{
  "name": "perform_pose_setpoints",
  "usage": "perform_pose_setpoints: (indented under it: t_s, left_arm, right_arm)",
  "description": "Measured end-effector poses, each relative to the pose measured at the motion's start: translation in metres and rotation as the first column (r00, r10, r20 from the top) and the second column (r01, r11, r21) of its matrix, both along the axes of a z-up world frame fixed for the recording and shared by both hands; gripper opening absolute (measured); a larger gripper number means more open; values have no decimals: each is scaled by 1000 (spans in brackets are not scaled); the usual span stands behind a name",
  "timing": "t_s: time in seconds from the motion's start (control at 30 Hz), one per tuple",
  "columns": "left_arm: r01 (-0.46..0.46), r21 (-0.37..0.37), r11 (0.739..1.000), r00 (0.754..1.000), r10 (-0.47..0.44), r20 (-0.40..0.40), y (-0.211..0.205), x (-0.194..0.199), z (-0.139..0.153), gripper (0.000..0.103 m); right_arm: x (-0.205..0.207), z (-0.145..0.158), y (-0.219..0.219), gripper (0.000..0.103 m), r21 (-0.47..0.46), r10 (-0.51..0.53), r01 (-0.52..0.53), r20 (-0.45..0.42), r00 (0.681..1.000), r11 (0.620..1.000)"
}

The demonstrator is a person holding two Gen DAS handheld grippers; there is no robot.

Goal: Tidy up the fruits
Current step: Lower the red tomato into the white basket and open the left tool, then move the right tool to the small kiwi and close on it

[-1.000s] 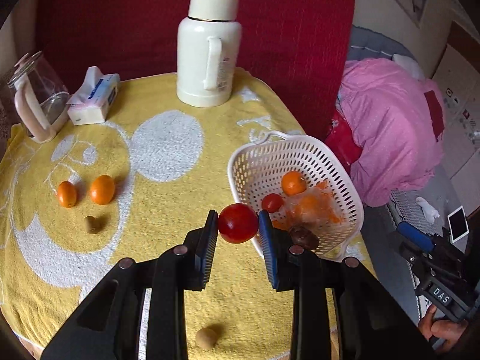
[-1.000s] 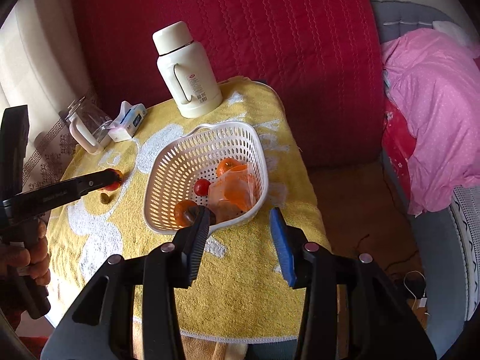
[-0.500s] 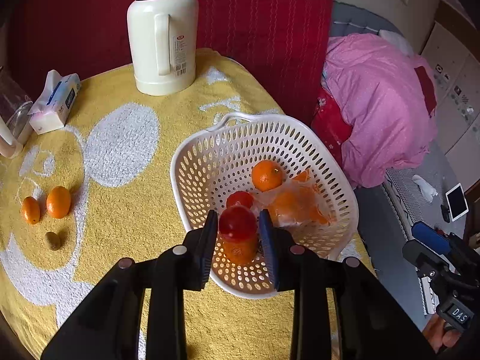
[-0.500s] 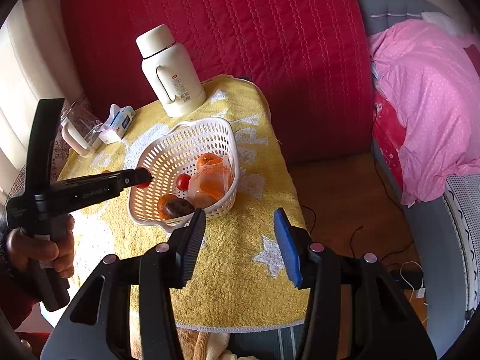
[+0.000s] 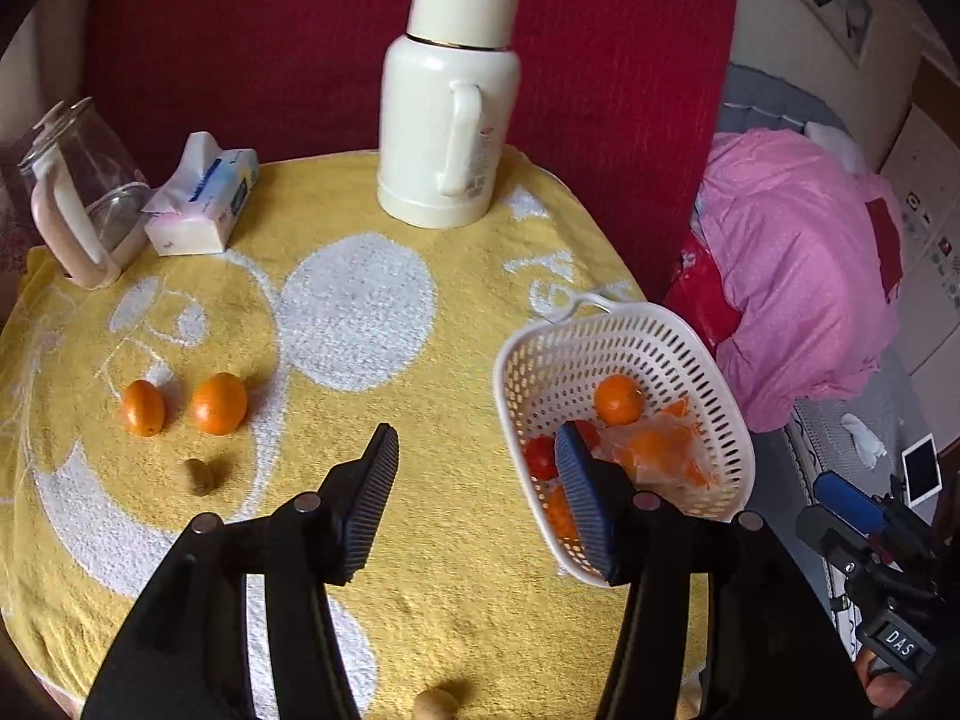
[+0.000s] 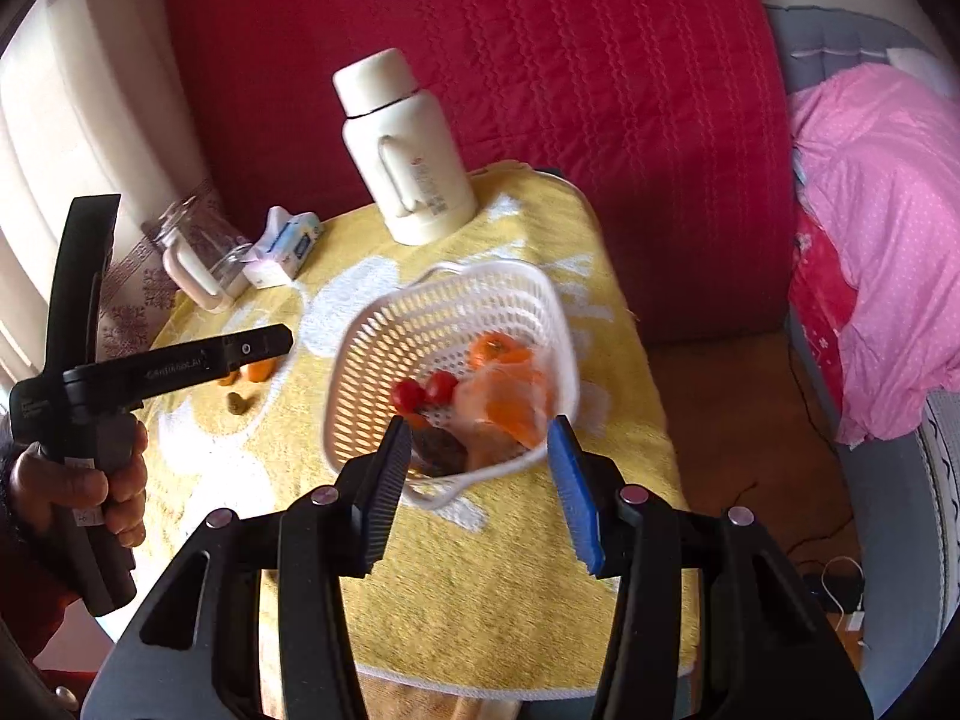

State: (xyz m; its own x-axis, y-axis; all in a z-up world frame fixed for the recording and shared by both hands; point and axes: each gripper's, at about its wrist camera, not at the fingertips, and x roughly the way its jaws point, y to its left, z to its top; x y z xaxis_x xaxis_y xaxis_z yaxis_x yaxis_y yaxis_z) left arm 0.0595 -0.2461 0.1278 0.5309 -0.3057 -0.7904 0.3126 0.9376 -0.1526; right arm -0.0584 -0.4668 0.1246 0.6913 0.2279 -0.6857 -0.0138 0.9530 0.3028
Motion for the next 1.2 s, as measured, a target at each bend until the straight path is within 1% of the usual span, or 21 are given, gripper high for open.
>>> perform_pose_setpoints:
  t_s: [0.13, 0.27, 0.37, 0.47, 0.6, 0.7, 0.8, 1.03, 1.2]
  left_arm:
    - [-73, -7, 997, 997, 73, 29, 33, 0, 16, 55]
    - [-141, -15, 990, 989, 141, 50, 64, -1, 28, 57]
    - [-174, -19, 985, 983, 175, 59, 86, -4, 33, 58]
    - [-204, -22, 979, 977, 205, 53, 102, -8, 32, 59]
    - [-229, -18, 973, 972, 230, 41, 121, -13, 29, 59]
    - [-242, -19, 970, 970, 242, 34, 134, -16, 26, 59]
    - [-251, -16, 968, 967, 252, 24, 146, -18, 22, 59]
    - [-272, -16, 962, 962, 272, 7, 174, -17, 16, 59]
    - [-271, -12, 963, 963, 271, -7, 188, -12, 11, 59]
  right_arm:
    - [7, 5, 27, 49, 13, 72, -72, 11, 997, 997]
    - [11, 4, 64, 49, 14, 187, -187, 4, 982, 982]
    - [11, 0, 91, 49, 23, 276, -276, -10, 961, 961]
    - [8, -8, 118, 49, 21, 368, -367, -37, 929, 930]
    - [7, -28, 148, 49, 18, 441, -441, -100, 892, 897]
    - [6, -43, 163, 49, 10, 466, -470, -143, 873, 883]
    - [7, -58, 173, 49, 8, 471, -478, -184, 862, 878]
    - [14, -86, 187, 48, 4, 454, -470, -259, 852, 883]
    - [17, -99, 195, 47, -7, 434, -456, -289, 853, 890]
